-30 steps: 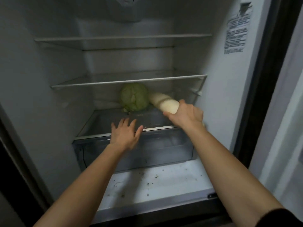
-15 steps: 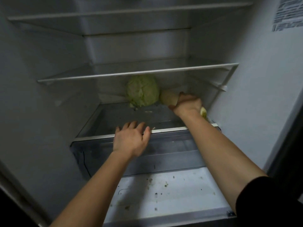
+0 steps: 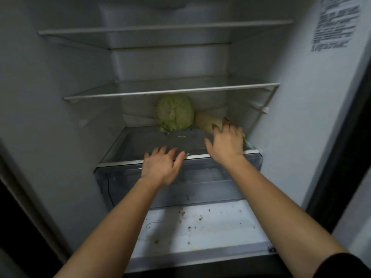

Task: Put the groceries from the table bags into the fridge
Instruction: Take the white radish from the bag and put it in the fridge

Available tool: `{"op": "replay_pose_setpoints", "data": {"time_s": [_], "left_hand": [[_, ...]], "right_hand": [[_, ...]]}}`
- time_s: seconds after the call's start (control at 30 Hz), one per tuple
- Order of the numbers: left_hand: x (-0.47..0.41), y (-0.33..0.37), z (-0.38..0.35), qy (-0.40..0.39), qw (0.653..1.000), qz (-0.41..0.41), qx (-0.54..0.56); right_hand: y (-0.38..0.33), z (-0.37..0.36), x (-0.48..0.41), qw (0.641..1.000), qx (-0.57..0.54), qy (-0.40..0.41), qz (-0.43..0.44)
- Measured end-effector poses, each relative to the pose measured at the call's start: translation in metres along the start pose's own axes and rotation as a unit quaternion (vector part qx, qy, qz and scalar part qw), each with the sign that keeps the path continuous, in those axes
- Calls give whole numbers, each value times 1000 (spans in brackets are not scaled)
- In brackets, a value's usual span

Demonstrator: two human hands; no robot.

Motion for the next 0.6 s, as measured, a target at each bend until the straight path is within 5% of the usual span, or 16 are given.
{"op": "replay_pose_setpoints", "data": {"time_s": [0.27,0.6], "left_hand": [[83,-16,56,139,989,-14,56],[226,-79,101,211,968,-30,132]], "right_hand": [[-15,47,80,990,-104,91,-25],[-103,117,196,979,-154,136,-14]]}}
Point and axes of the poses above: each hand's wrist, its own x-axis away from the middle knuckle, its own z-axis out of the back of the hand, y = z × x, the point moved 10 cm from there along -x, towards the middle knuckle, and after that the axes turned 11 degrees about z, right-handed, at the moved point
